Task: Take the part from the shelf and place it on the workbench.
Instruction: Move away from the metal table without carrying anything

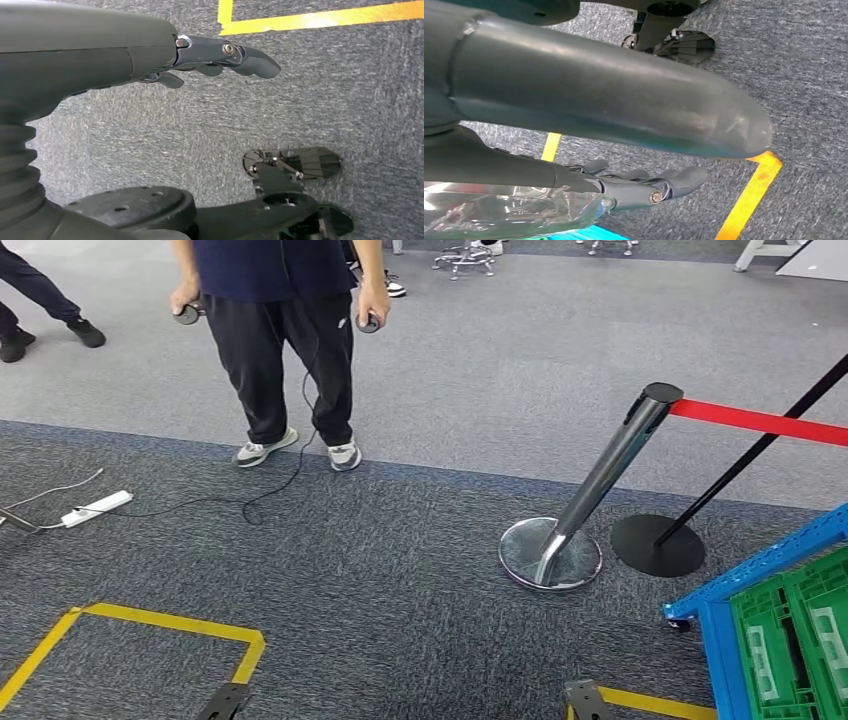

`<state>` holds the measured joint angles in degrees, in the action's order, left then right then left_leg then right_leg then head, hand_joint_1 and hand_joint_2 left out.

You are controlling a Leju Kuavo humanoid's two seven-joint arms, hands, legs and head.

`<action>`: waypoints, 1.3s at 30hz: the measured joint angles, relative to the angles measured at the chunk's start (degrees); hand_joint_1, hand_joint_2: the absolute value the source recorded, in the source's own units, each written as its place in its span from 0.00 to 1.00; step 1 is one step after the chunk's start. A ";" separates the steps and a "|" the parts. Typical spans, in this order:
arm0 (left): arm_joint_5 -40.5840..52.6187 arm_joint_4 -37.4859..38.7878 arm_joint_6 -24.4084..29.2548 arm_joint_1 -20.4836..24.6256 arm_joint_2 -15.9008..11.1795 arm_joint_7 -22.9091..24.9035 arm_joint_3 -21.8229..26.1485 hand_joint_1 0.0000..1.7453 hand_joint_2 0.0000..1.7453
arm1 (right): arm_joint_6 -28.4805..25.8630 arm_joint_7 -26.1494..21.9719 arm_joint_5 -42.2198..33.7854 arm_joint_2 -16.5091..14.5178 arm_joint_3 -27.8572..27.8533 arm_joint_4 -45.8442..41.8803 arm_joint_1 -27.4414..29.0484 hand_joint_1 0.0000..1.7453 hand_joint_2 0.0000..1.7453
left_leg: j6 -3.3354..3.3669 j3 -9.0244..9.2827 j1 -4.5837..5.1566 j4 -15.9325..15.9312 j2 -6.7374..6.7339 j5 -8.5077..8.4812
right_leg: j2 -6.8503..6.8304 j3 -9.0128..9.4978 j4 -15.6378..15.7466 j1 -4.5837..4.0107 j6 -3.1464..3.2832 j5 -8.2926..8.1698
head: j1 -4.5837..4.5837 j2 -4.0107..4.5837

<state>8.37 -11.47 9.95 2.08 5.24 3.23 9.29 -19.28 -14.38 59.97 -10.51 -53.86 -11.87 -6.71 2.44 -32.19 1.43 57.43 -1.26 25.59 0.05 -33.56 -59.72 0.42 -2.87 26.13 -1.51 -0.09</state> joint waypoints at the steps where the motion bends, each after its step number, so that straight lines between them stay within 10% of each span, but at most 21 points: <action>1: 0.02 0.00 -0.01 0.03 0.02 0.00 0.00 0.00 1.00 | 0.00 0.00 -0.01 0.01 0.00 0.00 0.00 0.00 0.00 | -0.17 0.01 -0.02 -0.10 0.00 -0.06 | 0.00 -0.02 0.00 -0.05 0.11 0.01 | -0.01 0.00; 8: 0.14 0.00 -0.04 0.01 0.09 0.00 0.00 0.00 1.00 | -0.04 0.01 -0.04 0.03 0.00 0.00 0.02 0.00 0.00 | -2.03 -0.14 -0.17 -0.39 0.00 -0.38 | -0.03 -0.23 0.00 -0.23 0.71 -0.21 | -0.04 0.00; 13: 0.28 0.00 -0.13 0.03 0.09 0.00 -0.01 0.00 1.00 | -0.01 0.18 -0.13 0.04 0.00 0.00 0.04 0.00 0.00 | -0.52 0.74 -0.13 -2.53 -0.29 -1.48 | 0.09 0.05 1.00 0.11 -0.57 -0.57 | -0.09 0.00; 17: 0.48 0.00 -0.20 0.03 0.17 0.00 -0.01 0.00 1.00 | 0.09 0.19 -0.15 0.09 0.00 0.00 0.20 0.00 0.00 | -0.23 1.19 -0.50 -3.81 -1.18 -2.28 | 0.13 -5.35 -10.37 0.26 -1.24 5.29 | -0.36 0.00; 19: 0.51 0.00 -0.22 0.00 0.23 0.00 -0.01 0.00 1.00 | 0.11 0.22 -0.16 0.15 0.00 0.00 0.46 0.00 0.00 | -0.47 1.18 -0.60 -3.70 -1.84 -2.17 | -0.01 -6.80 -13.31 0.42 -1.71 5.48 | -0.36 0.00; 23: 0.52 0.00 -0.21 0.00 0.15 0.00 0.00 0.00 1.00 | 0.20 0.26 -0.14 0.18 0.00 0.02 0.26 0.00 0.00 | -2.01 0.81 -0.83 -1.62 -3.40 -0.76 | -3.04 -0.90 -1.80 0.77 -2.43 -0.14 | -0.44 0.00; 27: 0.56 0.00 -0.18 0.08 0.03 0.00 -0.01 0.00 1.00 | 0.28 0.34 -0.15 0.13 -0.01 0.03 0.13 0.00 0.00 | -2.86 0.49 -0.85 -0.26 -4.73 0.17 | -1.98 -0.35 -0.19 0.62 -0.16 -0.33 | 0.05 -0.01; 31: 0.59 0.02 -0.17 -0.04 0.19 0.00 -0.02 0.00 1.00 | 0.27 0.35 -0.15 0.15 -0.02 0.03 -0.03 0.00 0.00 | -3.88 -3.23 -1.48 8.49 0.03 6.24 | 0.72 -1.22 -0.14 0.70 1.16 -1.06 | 0.32 0.00; 34: 0.59 0.06 -0.17 -0.17 0.21 0.00 -0.02 0.00 1.00 | 0.28 0.35 -0.15 0.18 -0.02 0.03 0.14 0.00 0.00 | -3.71 -6.79 -1.52 15.87 0.62 8.62 | 2.96 -1.89 -0.14 0.70 1.32 -1.43 | 0.41 0.00; 39: 0.61 0.07 -0.16 -0.06 0.26 0.00 -0.02 0.00 1.00 | 0.31 0.35 -0.15 0.22 -0.02 0.03 0.12 0.00 0.00 | -3.38 0.27 -2.10 1.80 4.92 1.75 | 6.62 -2.59 -0.22 0.96 0.14 -2.23 | 0.38 -0.01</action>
<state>8.98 -11.41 9.79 2.02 5.50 3.23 9.27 -18.97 -14.03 59.82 -10.29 -53.88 -11.84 -6.58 -0.93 -31.92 -0.67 59.23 3.66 27.35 6.68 -36.15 -59.94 1.38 -2.73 23.90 -1.13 -0.09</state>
